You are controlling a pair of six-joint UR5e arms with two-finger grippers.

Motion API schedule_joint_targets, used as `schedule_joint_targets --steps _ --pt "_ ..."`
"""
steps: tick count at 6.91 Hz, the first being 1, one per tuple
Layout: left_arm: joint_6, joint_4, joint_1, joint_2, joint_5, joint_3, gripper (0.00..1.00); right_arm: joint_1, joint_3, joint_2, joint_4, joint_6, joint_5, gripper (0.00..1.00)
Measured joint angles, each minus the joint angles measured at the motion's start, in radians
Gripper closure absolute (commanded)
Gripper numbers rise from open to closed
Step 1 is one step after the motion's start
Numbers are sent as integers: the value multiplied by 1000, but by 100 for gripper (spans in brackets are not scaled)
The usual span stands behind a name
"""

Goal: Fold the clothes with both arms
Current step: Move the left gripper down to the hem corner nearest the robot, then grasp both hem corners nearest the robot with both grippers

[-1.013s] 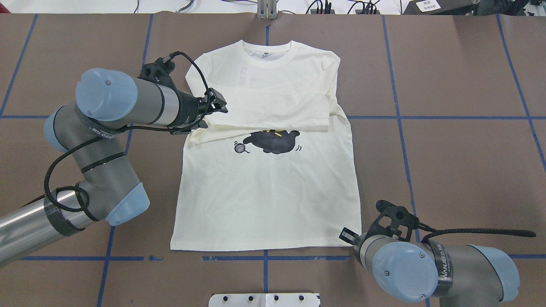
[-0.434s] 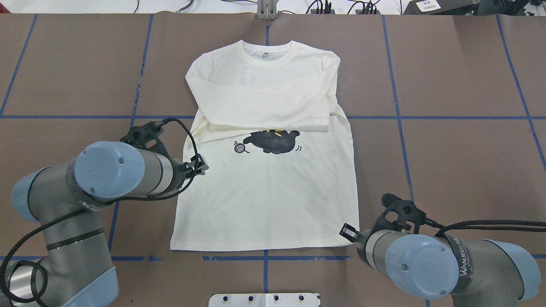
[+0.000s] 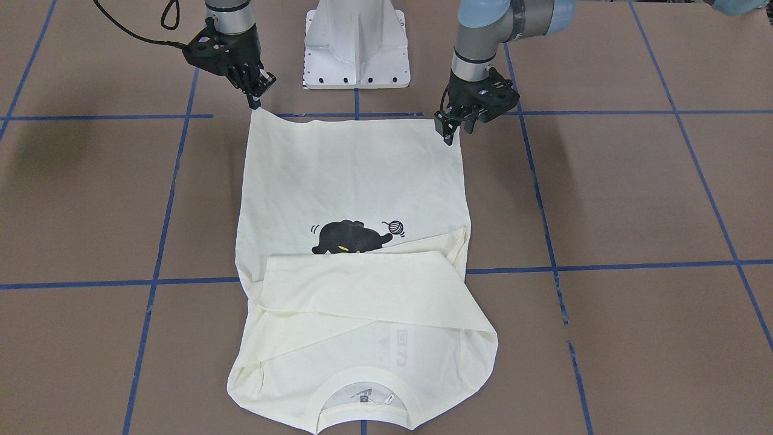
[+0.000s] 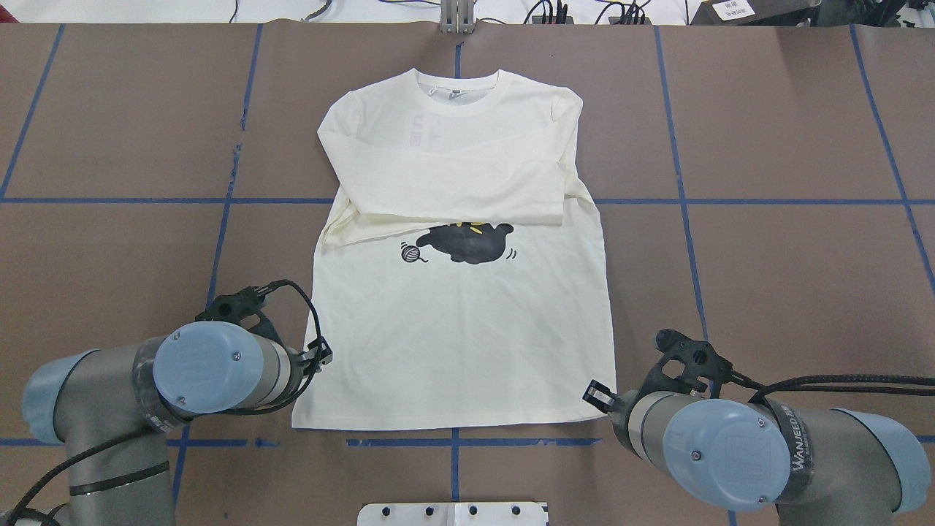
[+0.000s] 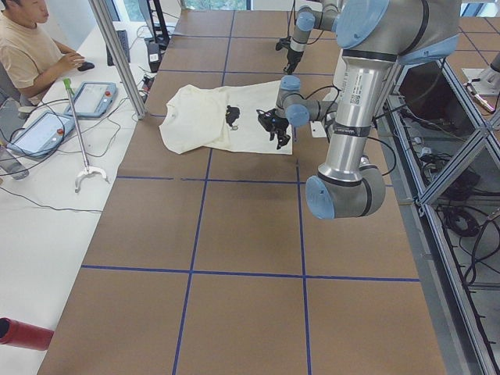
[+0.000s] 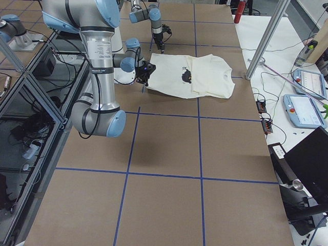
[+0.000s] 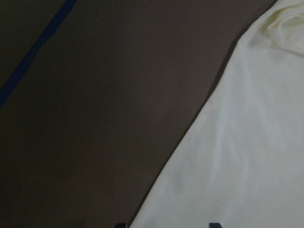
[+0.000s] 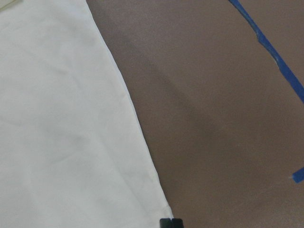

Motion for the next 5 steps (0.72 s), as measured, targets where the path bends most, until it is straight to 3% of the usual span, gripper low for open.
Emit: schedule_joint_targets --steps 5 --pt "-35 6 60 25 -24 5 51 4 9 6 -18 0 -1 100"
